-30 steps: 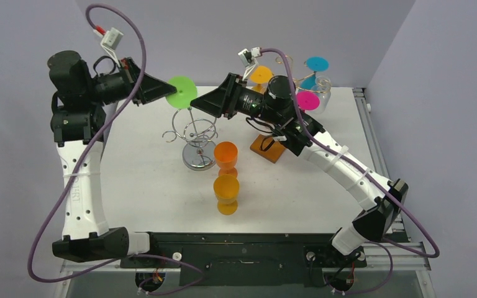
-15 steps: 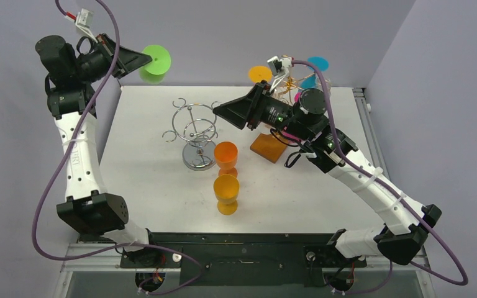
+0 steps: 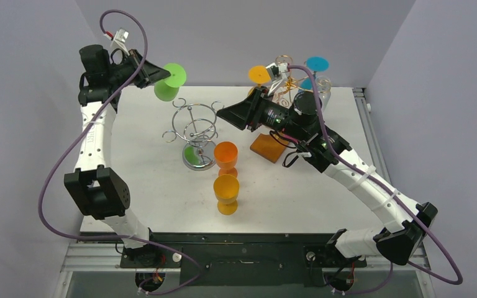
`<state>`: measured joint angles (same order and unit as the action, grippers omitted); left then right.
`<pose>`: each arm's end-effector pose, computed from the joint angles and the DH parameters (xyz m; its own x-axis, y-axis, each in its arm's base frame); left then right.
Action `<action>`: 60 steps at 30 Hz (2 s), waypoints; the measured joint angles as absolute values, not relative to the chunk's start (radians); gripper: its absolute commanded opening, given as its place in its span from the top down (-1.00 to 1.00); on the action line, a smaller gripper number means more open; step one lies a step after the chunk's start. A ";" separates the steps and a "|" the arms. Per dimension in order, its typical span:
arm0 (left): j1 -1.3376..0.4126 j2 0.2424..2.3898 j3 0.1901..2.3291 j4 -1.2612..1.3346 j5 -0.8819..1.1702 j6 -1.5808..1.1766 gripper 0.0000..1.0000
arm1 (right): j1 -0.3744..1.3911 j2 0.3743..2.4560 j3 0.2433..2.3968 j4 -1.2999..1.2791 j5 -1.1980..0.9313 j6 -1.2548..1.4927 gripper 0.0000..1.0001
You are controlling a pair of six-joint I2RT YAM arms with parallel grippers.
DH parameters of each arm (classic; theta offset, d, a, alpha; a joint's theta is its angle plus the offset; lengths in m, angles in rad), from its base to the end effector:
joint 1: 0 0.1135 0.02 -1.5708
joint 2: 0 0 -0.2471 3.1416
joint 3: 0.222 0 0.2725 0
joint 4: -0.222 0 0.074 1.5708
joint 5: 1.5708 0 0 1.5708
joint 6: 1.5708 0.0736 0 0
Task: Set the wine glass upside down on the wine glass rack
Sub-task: Place the wine glass at the wine rack.
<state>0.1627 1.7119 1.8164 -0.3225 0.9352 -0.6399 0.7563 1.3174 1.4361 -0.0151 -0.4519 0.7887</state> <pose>0.4317 0.0108 0.4201 -0.5767 -0.4539 -0.6792 0.4173 0.5511 -0.7226 0.2357 0.2665 0.4583 -0.6091 0.3028 -0.7330 -0.7111 0.2008 0.6738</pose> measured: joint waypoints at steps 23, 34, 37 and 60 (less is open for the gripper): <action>0.108 1.716 1.592 -0.340 0.868 -0.515 1.00 | 0.705 1.317 1.366 0.038 -0.484 0.834 0.37; 0.088 1.715 1.576 -0.384 0.861 -0.461 -0.18 | 0.699 1.317 1.351 0.059 -0.487 0.850 0.38; 0.089 1.701 1.565 -0.412 0.836 -0.425 -0.36 | 0.699 1.317 1.345 0.059 -0.487 0.850 0.39; 0.139 1.570 1.640 -0.714 0.720 -0.224 -0.92 | 0.829 1.364 1.430 -0.384 -0.089 0.605 0.17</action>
